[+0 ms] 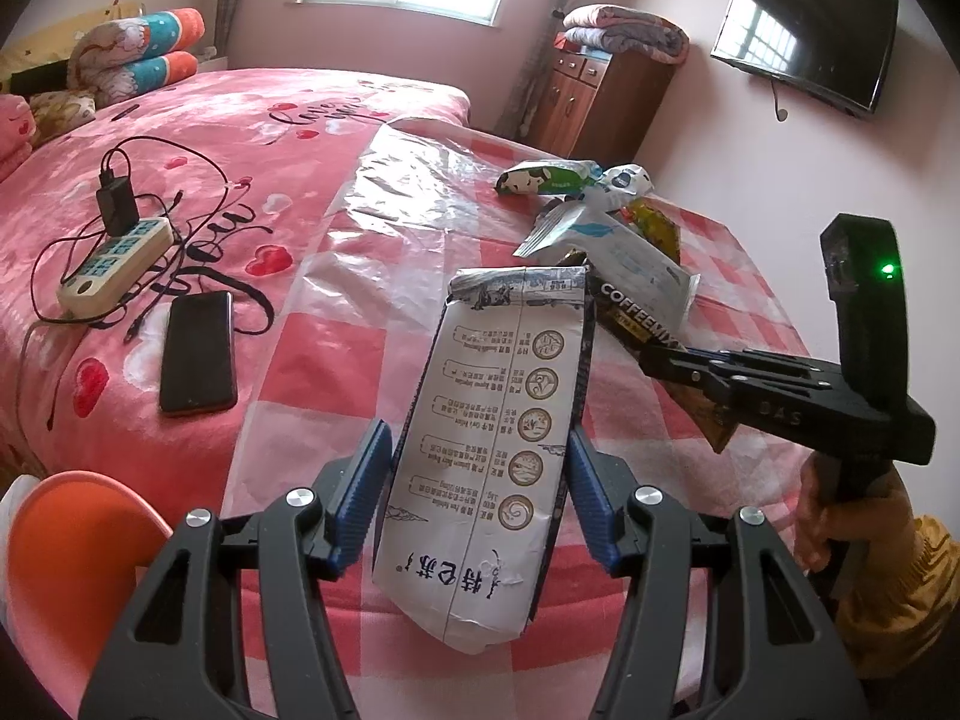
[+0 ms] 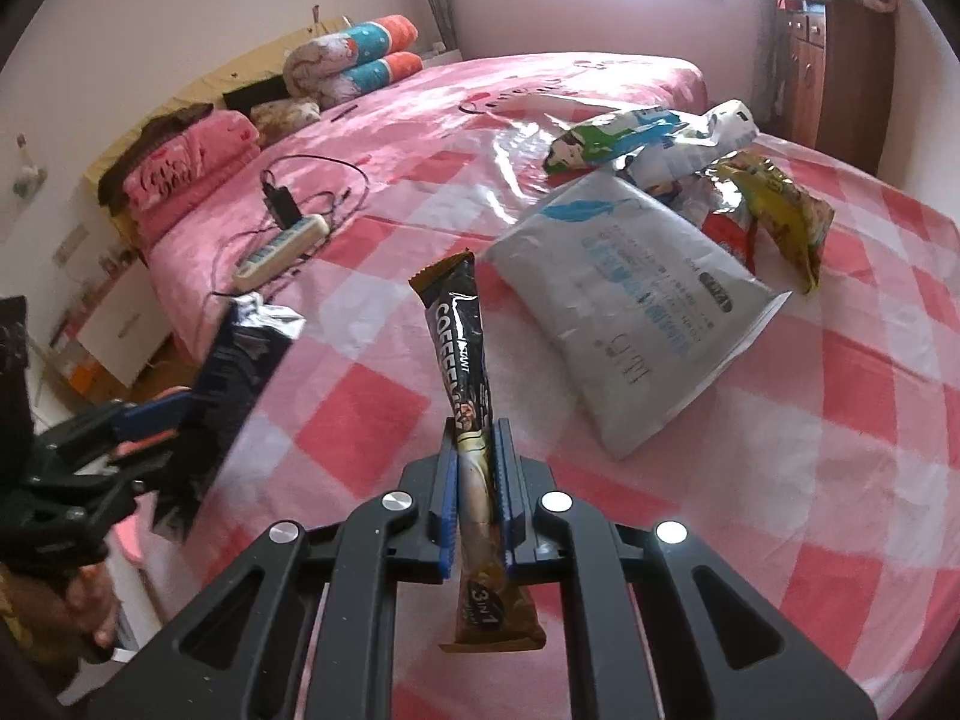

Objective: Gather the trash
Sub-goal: 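Grasp the brown coffee stick with the right tool while the left tool holds the pouch, then carry the pouch and coffee stick over the orange bucket and open both tools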

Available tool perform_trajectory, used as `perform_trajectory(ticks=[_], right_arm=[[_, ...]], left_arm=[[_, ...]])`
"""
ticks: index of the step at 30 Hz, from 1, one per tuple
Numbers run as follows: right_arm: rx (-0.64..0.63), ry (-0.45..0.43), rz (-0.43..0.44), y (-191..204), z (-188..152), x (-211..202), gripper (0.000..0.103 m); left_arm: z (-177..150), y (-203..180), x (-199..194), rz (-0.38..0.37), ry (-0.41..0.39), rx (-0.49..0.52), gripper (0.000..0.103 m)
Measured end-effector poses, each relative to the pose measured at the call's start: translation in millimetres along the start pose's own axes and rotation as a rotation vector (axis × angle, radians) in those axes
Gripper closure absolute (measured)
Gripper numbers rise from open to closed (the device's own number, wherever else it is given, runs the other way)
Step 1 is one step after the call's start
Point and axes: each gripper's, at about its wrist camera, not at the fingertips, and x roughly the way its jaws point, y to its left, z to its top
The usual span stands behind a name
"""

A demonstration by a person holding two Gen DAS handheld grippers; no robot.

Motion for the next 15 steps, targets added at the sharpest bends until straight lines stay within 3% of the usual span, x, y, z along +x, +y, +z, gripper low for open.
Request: perform_trajectory(ticks=[15], right_arm=[[-0.023,0.017,0.152,60,0,-12,0.092]], left_arm=[[-10,22,-35,0.05,-0.049,-0.032,0.045]])
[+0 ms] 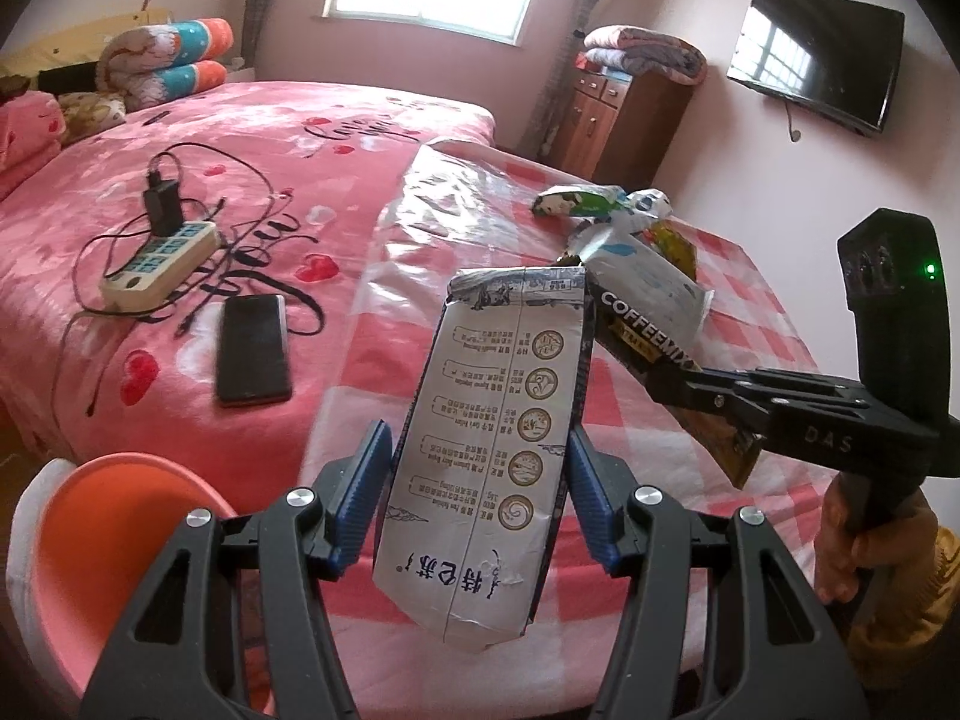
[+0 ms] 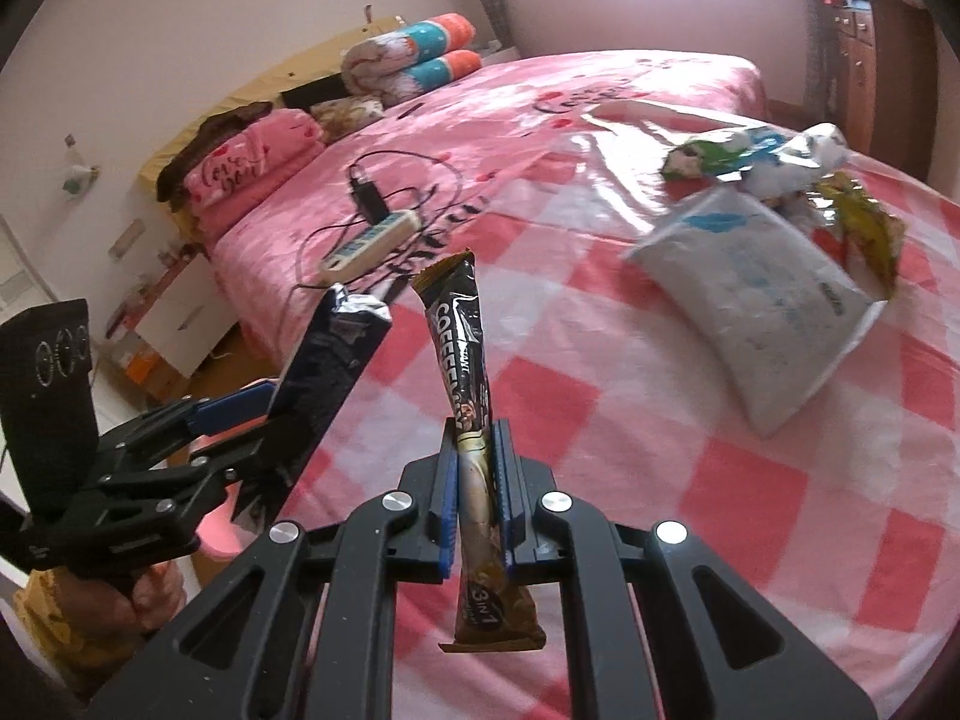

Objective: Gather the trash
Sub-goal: 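Carry the pouch and coffee stick over the orange bucket and open both tools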

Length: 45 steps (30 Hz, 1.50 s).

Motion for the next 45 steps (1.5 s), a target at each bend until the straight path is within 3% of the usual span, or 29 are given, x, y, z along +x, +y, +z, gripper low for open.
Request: perform_trajectory(ticks=[14,27,29,31,35,40,45], right_arm=[[-0.085,0.128,0.195,96,-4,49,0.091],[-0.183,0.24,0.288,185,-6,106,0.088],[-0.179,0.257,0.303,187,-8,113,0.054],[-0.172,0.227,0.3,184,-9,109,0.036],[-0.179,0.165,0.254,173,-5,96,0.024],[-0.184,0.065,0.174,153,-1,74,0.016],[-0.145,0.026,0.143,130,-2,64,0.015]], left_arm=[[-35,91,-65,0.203,-0.033,-0.142,0.045],[-84,171,-71,0.355,0.021,-0.329,0.044],[-89,178,-70,0.387,0.027,-0.349,0.04],[-92,180,-72,0.415,0.023,-0.354,0.031],[-94,184,-73,0.44,0.013,-0.358,0.025],[-88,178,-74,0.442,-0.022,-0.353,0.016],[-81,163,-69,0.43,-0.017,-0.3,0.016]])
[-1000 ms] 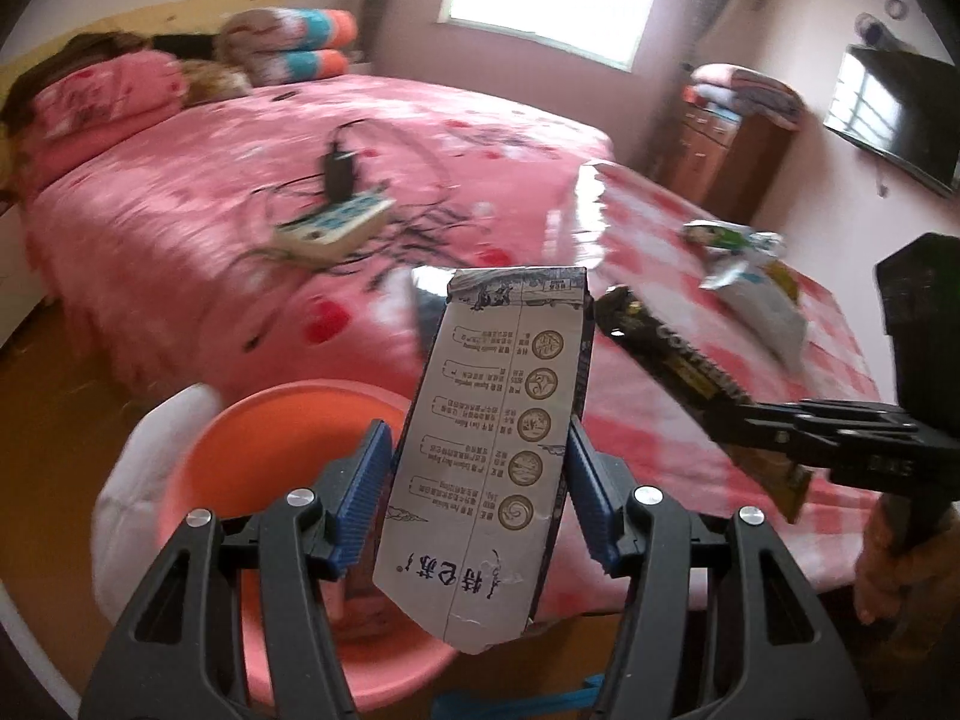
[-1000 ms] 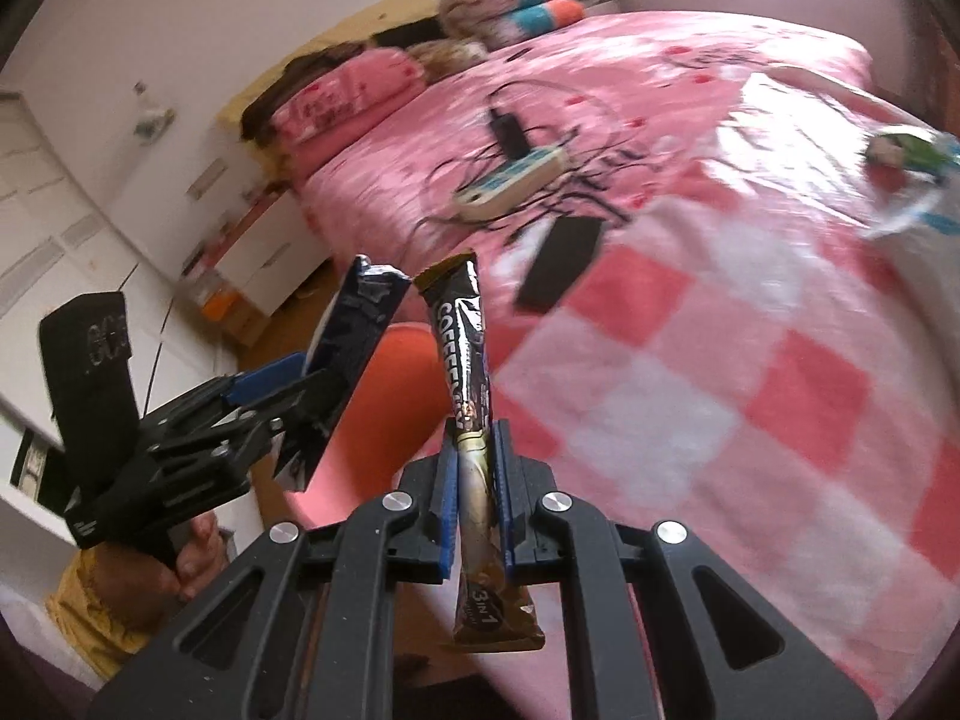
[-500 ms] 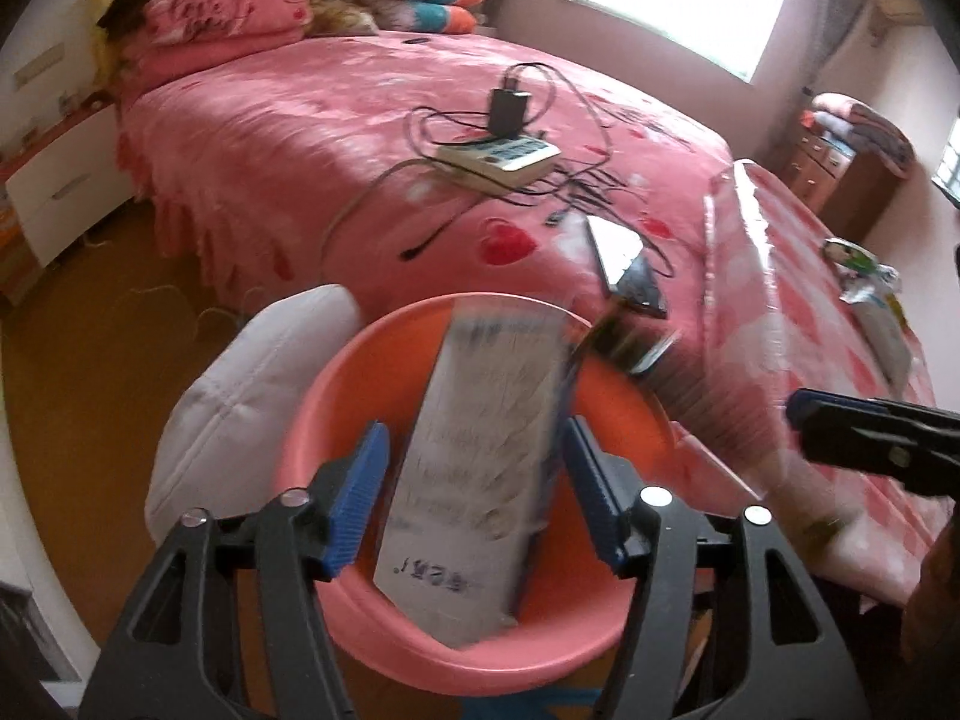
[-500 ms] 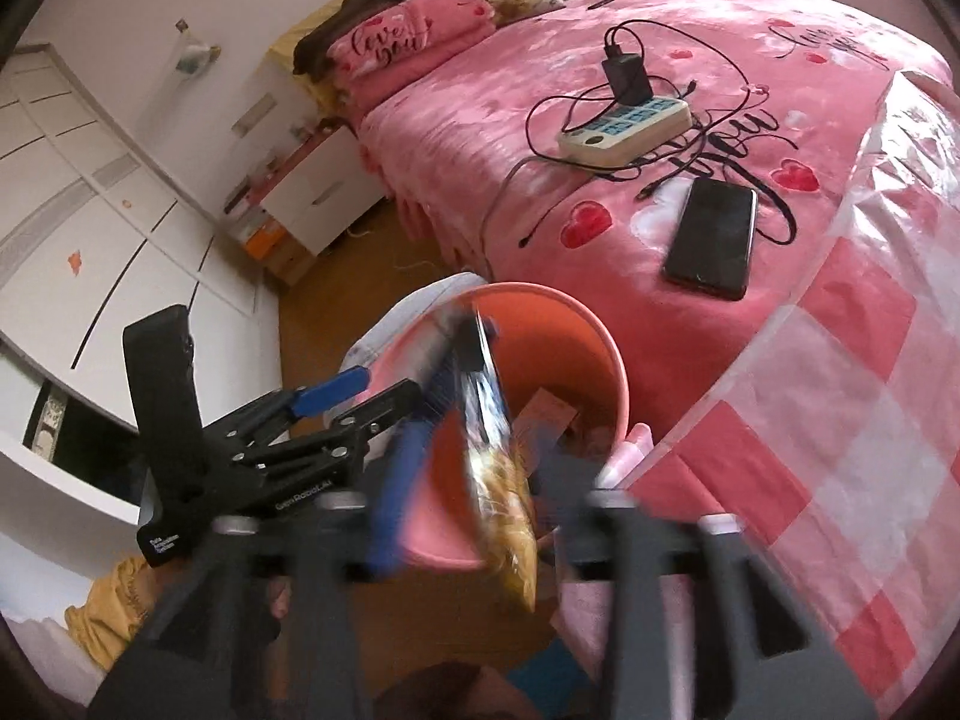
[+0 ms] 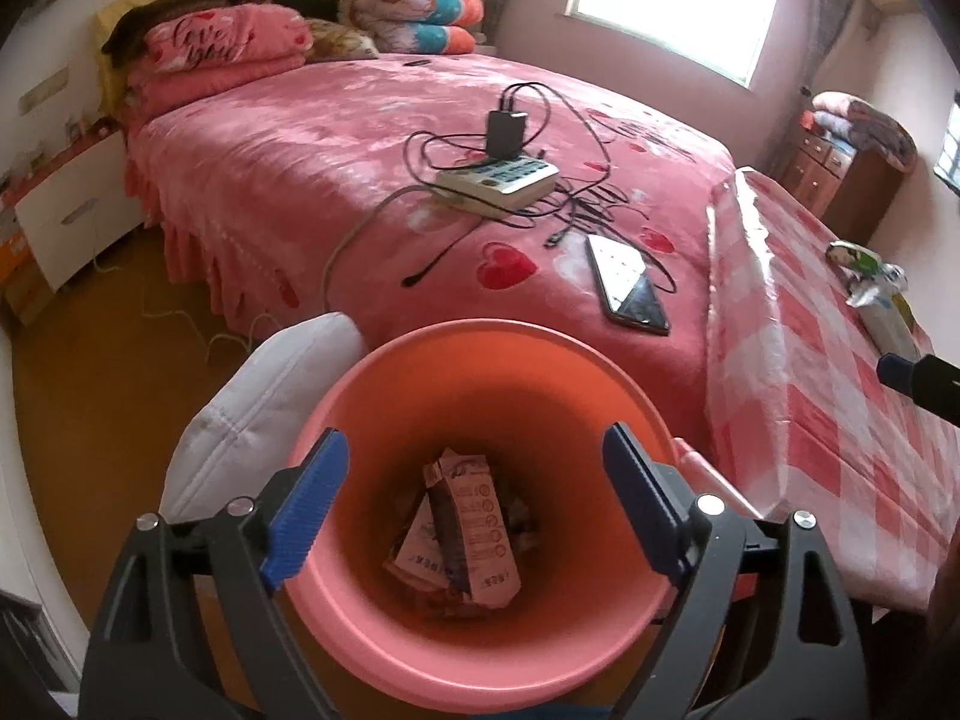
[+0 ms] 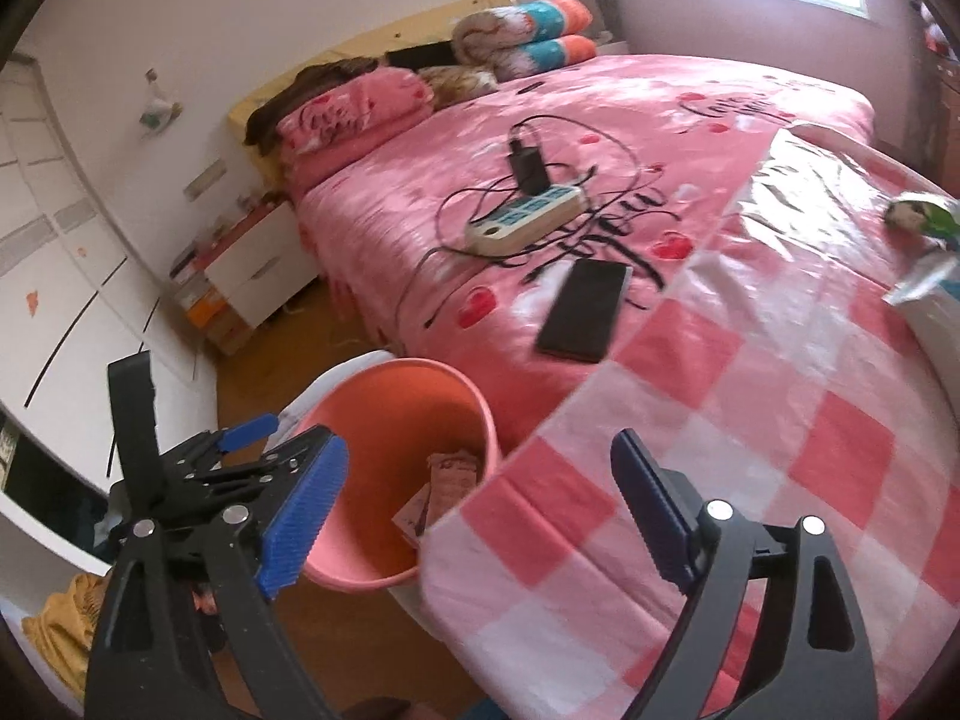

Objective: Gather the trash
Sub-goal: 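Carry the pouch and coffee stick over the orange bucket and open both tools, then move both open tools back to the trash on the bed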

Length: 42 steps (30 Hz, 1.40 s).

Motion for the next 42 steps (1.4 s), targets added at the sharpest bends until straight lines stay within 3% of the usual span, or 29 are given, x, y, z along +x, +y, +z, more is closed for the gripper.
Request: perform_trajectory(ticks=[4,17,32,42], right_arm=[[0.03,-0.018,-0.021,-17,-6,-10,0.014],[0.116,-0.077,-0.056,-55,-21,-46,0.013],[0.23,-0.157,-0.083,-110,-38,-88,0.012],[0.313,-0.212,-0.189,-177,-38,-145,0.012]], left_arm=[[2,-14,-4,-0.028,-0.001,0.023,0.016],[9,-71,3,-0.121,0.102,0.083,0.016],[20,-147,-7,-0.116,0.073,0.247,0.016],[60,-232,-14,-0.255,0.03,0.353,0.016]])
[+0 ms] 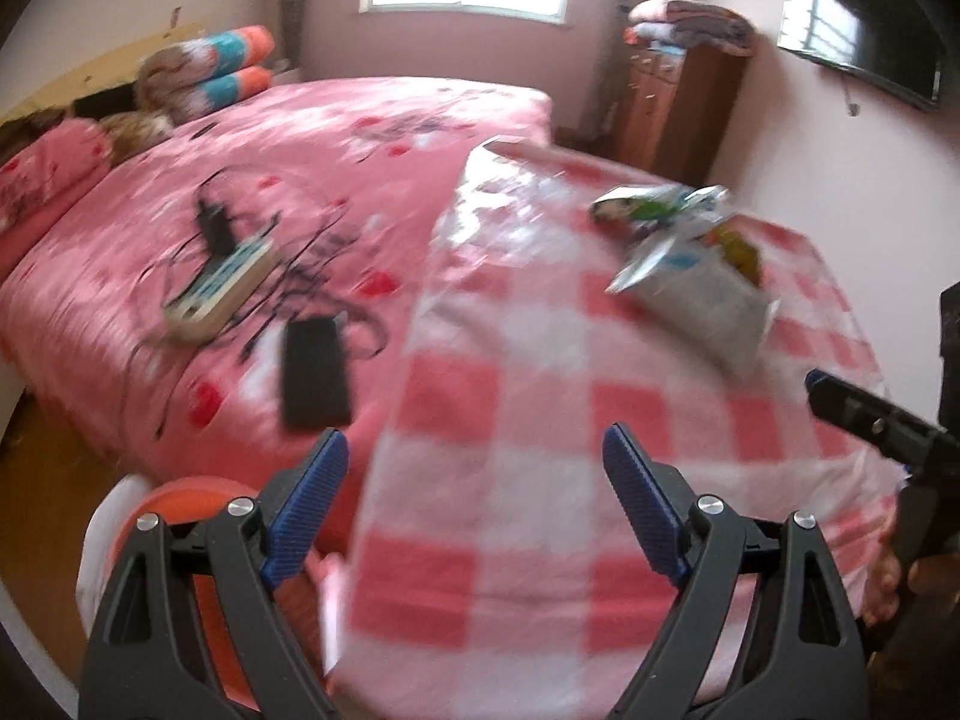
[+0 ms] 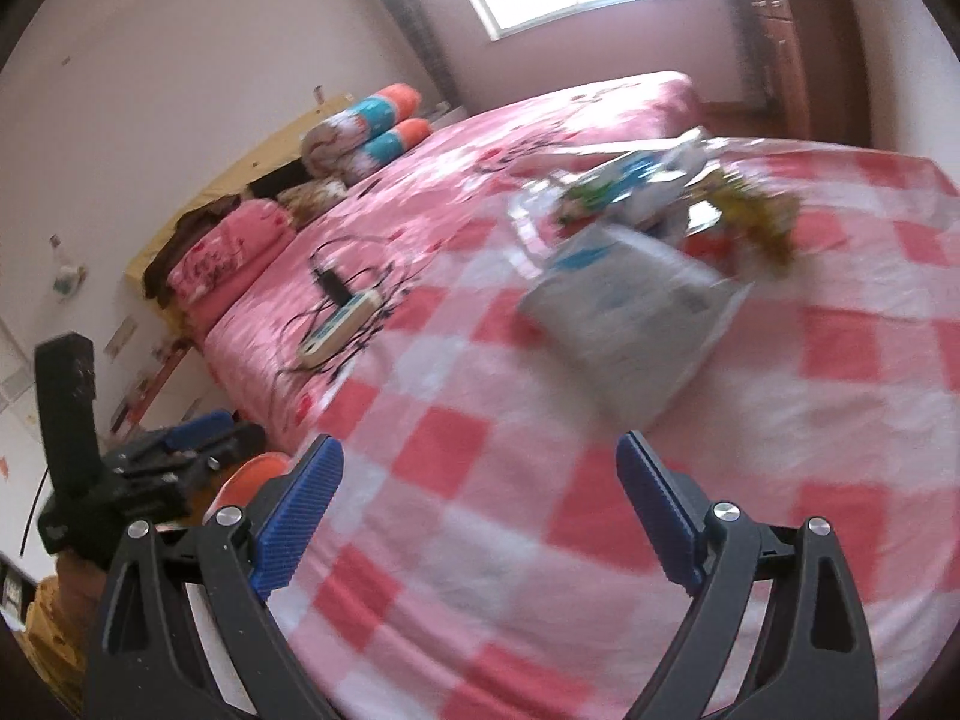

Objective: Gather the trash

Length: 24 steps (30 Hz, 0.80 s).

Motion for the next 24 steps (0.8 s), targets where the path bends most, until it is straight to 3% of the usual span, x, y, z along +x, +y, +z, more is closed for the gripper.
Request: perform_trajectory(ticks=[8,13,19,22,24], right_arm=[[0.12,-0.057,-0.073,-86,49,-20,0.012],[0.16,-0.043,-0.121,-130,77,-10,0.012],[0.224,-0.029,-0.088,-168,108,15,0.012],[0.24,-0.024,-0.061,-179,122,28,0.013],[0.239,-0.02,-0.051,-182,129,37,0.02]], left_arm=[[80,-52,49,-0.037,-0.028,0.023,0.016],[134,-69,105,-0.116,0.021,-0.059,0.016],[175,-93,168,-0.188,0.092,-0.134,0.016],[188,-106,198,-0.171,0.122,-0.136,0.016],[194,-108,212,-0.154,0.133,-0.134,0.016]])
